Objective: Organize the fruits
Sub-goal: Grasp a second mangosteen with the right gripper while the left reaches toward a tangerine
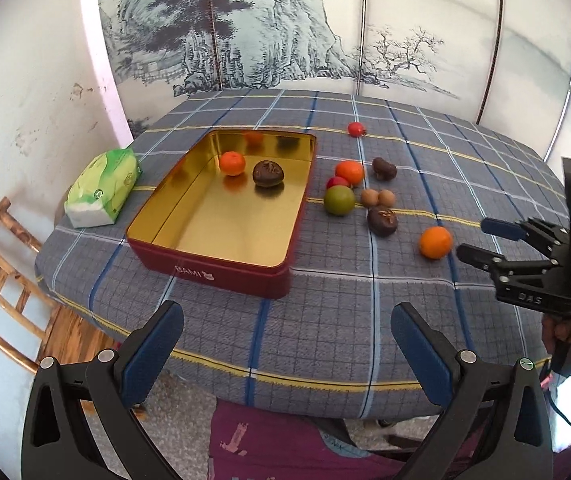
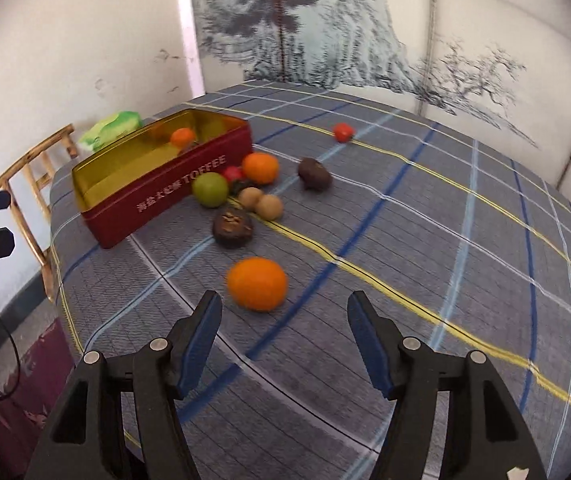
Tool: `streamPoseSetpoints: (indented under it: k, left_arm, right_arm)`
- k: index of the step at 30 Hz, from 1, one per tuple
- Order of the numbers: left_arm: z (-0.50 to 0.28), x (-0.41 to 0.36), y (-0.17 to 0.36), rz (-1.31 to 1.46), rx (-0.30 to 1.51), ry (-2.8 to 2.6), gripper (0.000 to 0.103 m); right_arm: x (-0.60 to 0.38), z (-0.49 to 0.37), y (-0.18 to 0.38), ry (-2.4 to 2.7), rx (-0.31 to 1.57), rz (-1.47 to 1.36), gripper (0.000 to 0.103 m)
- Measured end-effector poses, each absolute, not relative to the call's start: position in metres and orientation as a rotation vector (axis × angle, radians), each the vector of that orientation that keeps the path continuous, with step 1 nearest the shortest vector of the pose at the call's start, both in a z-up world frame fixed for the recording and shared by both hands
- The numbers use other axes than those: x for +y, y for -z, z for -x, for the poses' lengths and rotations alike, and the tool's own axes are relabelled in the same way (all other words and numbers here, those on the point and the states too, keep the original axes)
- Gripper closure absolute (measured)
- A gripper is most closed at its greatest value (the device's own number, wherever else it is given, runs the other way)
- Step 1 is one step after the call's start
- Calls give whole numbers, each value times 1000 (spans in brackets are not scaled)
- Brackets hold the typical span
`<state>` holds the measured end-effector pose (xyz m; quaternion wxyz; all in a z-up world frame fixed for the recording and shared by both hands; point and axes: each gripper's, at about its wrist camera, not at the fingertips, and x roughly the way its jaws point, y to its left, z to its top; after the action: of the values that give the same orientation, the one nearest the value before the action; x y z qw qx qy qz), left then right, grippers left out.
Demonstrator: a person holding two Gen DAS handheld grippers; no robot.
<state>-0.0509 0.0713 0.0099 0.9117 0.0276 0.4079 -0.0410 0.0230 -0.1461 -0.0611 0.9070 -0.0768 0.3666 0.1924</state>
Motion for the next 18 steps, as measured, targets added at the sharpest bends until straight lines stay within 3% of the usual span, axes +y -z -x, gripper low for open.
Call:
streamPoseSetpoints:
  k: [10, 18]
  left_arm:
    - [49, 57, -7, -92, 859, 106, 0]
    - [52, 53, -7, -121, 843, 106, 0]
  right_arm:
    - [-127, -45, 49, -504, 732, 170, 39]
    - [-85, -93, 70, -559, 852, 205, 44]
